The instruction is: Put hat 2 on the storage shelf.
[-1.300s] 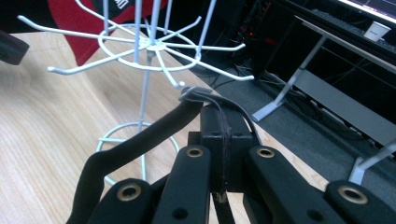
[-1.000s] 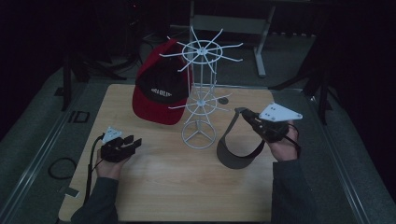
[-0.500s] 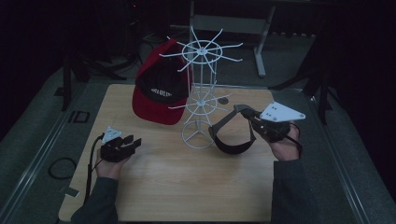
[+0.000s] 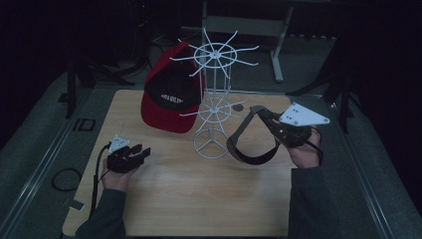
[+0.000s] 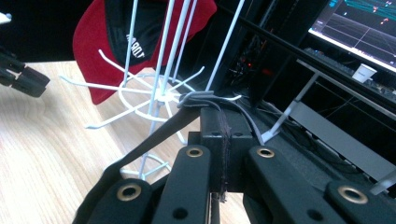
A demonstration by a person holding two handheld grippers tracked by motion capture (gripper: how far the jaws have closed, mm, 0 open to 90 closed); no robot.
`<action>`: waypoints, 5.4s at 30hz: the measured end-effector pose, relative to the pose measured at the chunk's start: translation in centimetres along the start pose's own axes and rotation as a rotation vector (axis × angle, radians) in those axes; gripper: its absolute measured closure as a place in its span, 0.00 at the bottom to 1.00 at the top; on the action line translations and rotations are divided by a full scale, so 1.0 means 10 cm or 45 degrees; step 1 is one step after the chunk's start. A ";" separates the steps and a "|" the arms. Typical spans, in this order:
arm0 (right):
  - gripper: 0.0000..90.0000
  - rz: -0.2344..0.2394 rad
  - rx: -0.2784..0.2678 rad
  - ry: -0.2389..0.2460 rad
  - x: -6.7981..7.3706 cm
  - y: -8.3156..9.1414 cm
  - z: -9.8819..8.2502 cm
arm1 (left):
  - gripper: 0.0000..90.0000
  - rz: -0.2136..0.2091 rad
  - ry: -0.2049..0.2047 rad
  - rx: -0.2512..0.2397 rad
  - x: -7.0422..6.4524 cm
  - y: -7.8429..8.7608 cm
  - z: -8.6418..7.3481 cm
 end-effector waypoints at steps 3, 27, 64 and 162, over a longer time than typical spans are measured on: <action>1.00 -0.005 -0.016 -0.012 -0.01 0.01 0.02 | 0.63 0.000 -0.001 -0.002 0.00 0.00 0.00; 1.00 -0.059 -0.106 -0.043 -0.08 0.04 0.24 | 0.62 -0.006 0.009 0.002 0.01 0.00 0.00; 1.00 -0.106 -0.220 -0.030 -0.18 0.16 0.60 | 0.62 -0.004 0.003 0.009 0.01 0.00 -0.01; 1.00 -0.085 -0.209 -0.081 -0.35 -0.24 1.05 | 0.62 -0.004 0.021 0.003 0.03 0.01 -0.01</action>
Point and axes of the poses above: each handheld gripper's, and its own axes: y roughly backward along the jaws, z roughly out of its top, x roughly to its left, the point moved 7 cm from there along -y, roughly forward along the jaws, and after that the axes turned 6 degrees about -z, right-handed, at the moved point
